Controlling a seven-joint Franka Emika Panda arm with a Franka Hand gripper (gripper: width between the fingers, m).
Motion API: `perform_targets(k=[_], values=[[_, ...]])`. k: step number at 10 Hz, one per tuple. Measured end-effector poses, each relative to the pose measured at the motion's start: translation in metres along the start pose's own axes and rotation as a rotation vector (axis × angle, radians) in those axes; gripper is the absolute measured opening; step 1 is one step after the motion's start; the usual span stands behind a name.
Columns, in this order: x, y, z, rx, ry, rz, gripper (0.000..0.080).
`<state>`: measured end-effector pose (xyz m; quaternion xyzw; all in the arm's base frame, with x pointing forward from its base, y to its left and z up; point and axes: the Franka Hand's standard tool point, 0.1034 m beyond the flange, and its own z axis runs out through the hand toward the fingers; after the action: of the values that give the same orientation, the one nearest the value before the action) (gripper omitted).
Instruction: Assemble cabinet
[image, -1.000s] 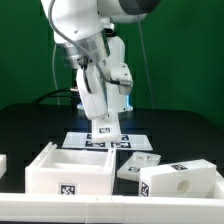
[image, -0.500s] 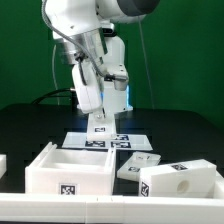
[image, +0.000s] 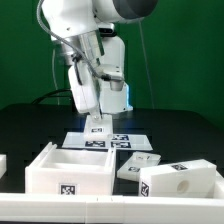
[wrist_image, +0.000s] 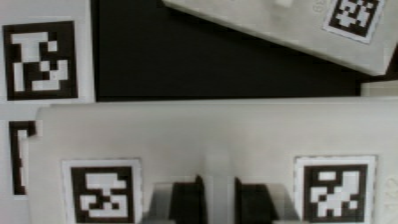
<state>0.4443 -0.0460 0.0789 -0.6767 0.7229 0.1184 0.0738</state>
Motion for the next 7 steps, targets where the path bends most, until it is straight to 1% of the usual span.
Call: perform_targets(k=[1, 3, 4, 5, 7], values=[[0.0002, 0.0000, 0.0001, 0.000, 0.000, -0.001, 0.0064], [0.0034, -0.0026, -0.0006, 0.025, 0.014, -0.012, 0.0064], [0.0083, -0.0049, -0.0013, 0.078, 0.032, -0.015, 0.0064], [0.0092, -0.0023, 0.0007, 0.079, 0.036, -0.012, 0.0064], [0.0058, -0.0022, 0.0026, 0.073, 0.040, -0.009, 0.0064]])
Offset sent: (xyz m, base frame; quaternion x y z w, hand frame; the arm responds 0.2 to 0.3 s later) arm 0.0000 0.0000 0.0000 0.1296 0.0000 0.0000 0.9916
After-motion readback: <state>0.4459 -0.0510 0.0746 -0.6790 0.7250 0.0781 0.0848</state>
